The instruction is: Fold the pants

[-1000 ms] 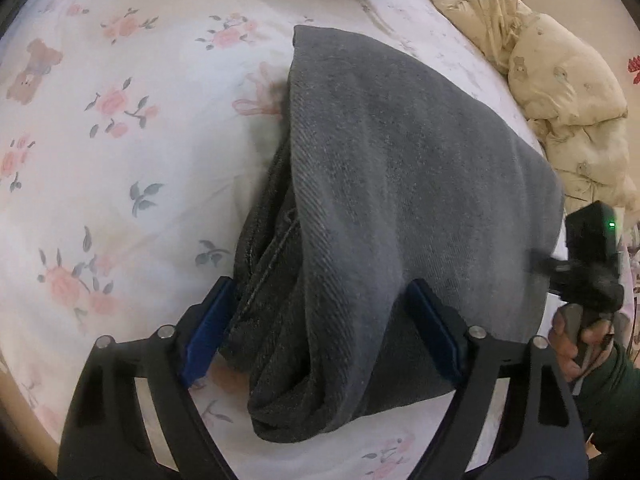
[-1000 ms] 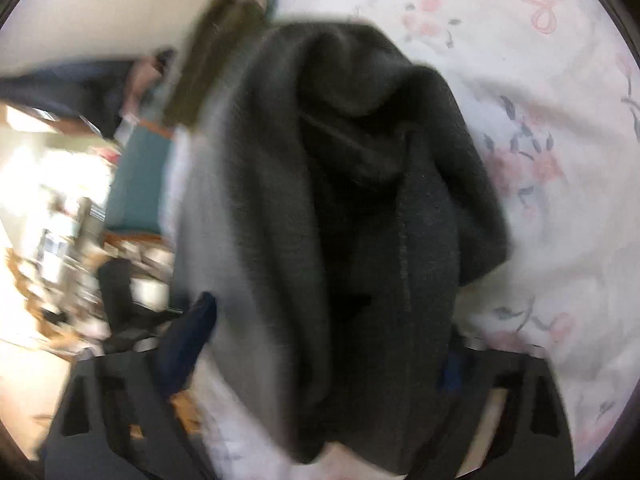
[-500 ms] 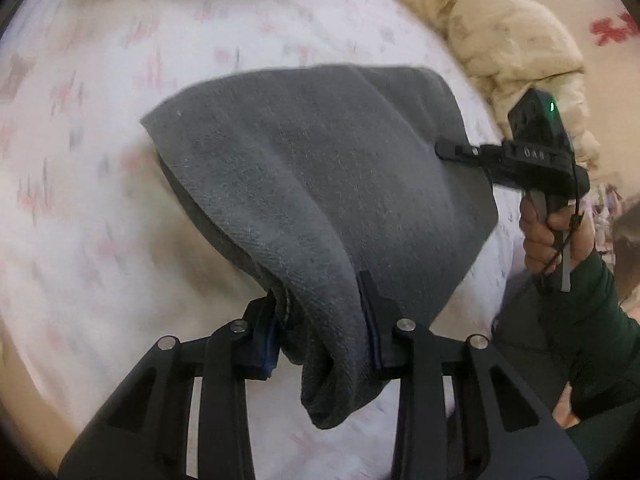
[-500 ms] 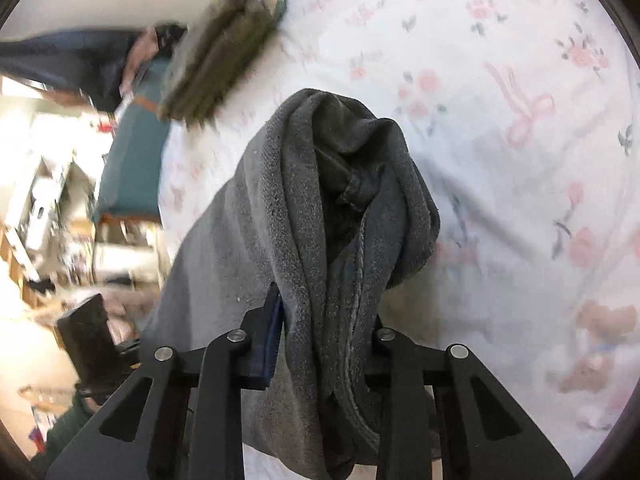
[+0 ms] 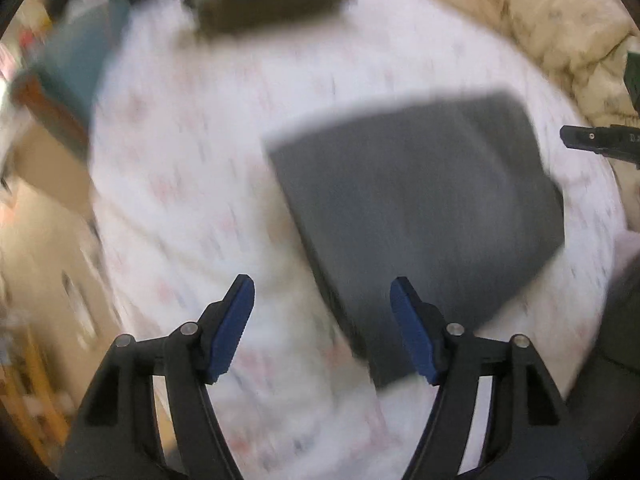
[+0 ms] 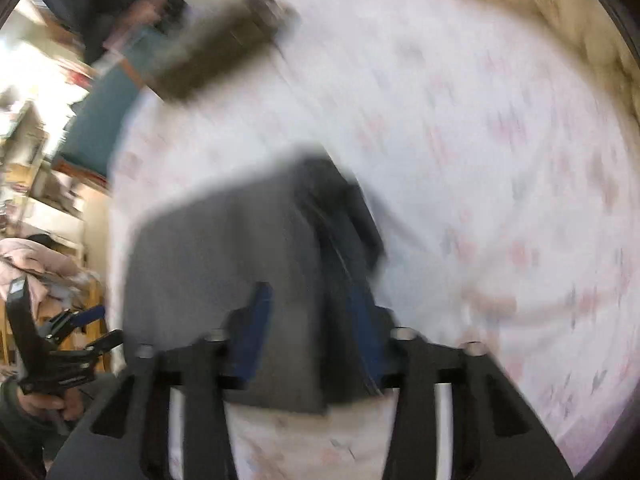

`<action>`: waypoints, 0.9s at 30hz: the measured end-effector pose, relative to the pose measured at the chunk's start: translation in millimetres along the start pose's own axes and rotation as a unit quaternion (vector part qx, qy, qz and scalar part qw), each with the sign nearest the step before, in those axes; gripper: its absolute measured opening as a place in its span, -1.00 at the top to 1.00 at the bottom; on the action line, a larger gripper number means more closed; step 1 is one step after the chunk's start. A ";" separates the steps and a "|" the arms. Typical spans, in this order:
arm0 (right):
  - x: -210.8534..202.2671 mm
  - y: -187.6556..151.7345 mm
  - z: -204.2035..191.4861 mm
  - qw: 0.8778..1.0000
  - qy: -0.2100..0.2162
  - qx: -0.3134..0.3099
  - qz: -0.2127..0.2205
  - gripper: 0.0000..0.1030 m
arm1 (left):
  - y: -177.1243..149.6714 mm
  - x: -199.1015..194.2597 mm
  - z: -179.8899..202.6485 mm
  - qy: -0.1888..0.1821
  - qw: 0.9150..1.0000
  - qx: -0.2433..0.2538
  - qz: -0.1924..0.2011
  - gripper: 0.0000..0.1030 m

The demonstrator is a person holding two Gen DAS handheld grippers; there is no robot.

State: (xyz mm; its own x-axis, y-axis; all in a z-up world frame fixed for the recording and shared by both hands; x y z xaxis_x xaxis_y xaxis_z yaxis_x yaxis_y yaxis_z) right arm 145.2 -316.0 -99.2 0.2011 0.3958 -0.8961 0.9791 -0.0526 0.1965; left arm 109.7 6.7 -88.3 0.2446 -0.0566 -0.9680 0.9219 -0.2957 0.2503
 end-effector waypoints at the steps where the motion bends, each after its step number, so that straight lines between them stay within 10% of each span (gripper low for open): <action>1: -2.4 4.3 -6.3 1.000 -0.002 -0.009 0.009 0.94 | 8.2 -2.7 3.1 0.001 1.000 0.001 0.016 -0.06; 2: -0.4 9.9 -13.4 1.000 0.000 -0.018 0.011 0.98 | 13.5 -2.1 5.7 -0.009 1.000 0.005 0.020 0.45; 4: 19.9 29.6 -29.9 0.999 0.018 -0.033 0.004 0.99 | 32.5 13.6 17.4 -0.034 0.999 0.005 0.004 0.85; 10: 83.7 64.4 -32.3 0.994 -0.086 -0.065 -0.012 1.00 | 47.4 67.2 25.8 -0.063 0.997 -0.040 -0.020 0.89; 14: 107.9 69.8 -25.4 0.990 -0.108 -0.085 -0.019 1.00 | 47.1 80.9 53.6 -0.018 0.999 0.019 -0.028 0.89; 19: 121.8 92.3 10.1 0.998 -0.016 -0.003 -0.069 1.00 | 49.7 86.0 43.2 -0.044 0.998 0.003 -0.038 0.89; 23: 105.6 80.0 -14.4 0.992 -0.075 -0.076 -0.065 1.00 | 48.1 80.9 36.2 -0.050 0.998 -0.021 -0.031 0.89; 27: 49.8 51.1 -31.2 0.995 -0.046 -0.090 -0.021 0.88 | 34.2 46.9 34.6 -0.061 0.997 -0.043 -0.003 0.88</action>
State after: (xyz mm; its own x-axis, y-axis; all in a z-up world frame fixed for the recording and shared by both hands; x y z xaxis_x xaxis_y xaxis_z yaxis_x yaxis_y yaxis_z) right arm 204.2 -270.4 -121.3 0.1704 0.3077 -0.9361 0.9669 0.1307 0.2190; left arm 142.3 -39.1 -125.8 0.2064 -0.1722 -0.9632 0.9469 -0.2128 0.2409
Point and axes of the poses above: each gripper's, at about its wrist camera, not at the fingertips, and x roughly the way its jaws point, z to its right, y to its top, the point moved 1 cm from there along x, roughly the way its jaws point, and after that the axes turned 11 degrees about -z, right-handed, at the moved point
